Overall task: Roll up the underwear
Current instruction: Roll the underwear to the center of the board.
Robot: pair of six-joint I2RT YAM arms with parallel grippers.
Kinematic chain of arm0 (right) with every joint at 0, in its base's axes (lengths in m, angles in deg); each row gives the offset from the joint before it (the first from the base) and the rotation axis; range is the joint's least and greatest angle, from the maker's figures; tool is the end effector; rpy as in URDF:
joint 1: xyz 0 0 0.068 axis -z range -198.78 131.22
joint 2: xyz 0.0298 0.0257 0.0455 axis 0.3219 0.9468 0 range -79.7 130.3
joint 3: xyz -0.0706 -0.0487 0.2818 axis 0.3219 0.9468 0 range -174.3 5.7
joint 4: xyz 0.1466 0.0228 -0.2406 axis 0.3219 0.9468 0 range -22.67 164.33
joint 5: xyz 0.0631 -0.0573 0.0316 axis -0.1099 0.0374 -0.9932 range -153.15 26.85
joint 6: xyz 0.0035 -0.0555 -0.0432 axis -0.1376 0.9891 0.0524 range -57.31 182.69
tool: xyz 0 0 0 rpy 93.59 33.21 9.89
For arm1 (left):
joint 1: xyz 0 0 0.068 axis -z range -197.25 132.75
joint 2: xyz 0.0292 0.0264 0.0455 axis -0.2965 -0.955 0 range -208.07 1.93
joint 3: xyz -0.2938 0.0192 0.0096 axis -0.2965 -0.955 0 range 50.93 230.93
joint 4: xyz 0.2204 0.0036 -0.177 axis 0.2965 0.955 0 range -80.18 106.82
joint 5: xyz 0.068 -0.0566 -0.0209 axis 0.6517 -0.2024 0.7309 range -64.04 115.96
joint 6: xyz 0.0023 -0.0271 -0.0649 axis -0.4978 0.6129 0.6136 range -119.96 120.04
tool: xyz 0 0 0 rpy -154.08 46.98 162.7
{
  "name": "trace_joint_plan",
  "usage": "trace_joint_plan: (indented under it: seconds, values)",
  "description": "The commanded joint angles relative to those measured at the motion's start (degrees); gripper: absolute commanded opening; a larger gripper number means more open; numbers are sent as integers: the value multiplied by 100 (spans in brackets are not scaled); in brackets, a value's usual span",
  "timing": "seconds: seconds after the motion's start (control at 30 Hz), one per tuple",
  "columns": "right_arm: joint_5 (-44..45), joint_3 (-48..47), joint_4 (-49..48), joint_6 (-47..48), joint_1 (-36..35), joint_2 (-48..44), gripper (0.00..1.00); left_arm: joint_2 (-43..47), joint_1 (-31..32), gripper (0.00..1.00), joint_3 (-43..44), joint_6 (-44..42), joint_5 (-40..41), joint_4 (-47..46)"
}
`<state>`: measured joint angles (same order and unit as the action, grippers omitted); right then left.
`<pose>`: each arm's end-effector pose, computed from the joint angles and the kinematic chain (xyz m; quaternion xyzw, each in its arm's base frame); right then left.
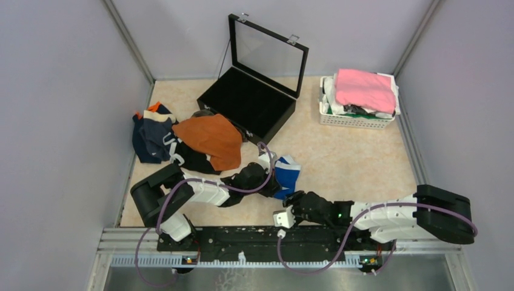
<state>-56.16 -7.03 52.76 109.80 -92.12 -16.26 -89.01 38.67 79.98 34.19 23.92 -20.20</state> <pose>0.0680 0.2028 0.1233 -0.7587 0.4659 0.0497 0.4526 0.1751 -0.2625 0.1228 0.1735 0.8566 -0.3547 0.3323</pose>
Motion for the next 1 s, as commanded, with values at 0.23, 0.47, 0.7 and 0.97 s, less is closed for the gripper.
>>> trace_joint_plan:
  seconds: [0.23,0.47,0.7,0.97]
  values:
    - [1060,175,-756,668,-137,484,51,-290,-46,0,-190,-201,154,952]
    - [1008,223,-1090,602,-132,754,50,-341,-55,0,-172,-216,158,947]
    - [543,191,-1254,519,-138,908,50,-310,-67,0,-129,-225,154,1024]
    - [827,156,-1371,427,-68,1275,45,-305,-81,0,-94,-232,158,1092]
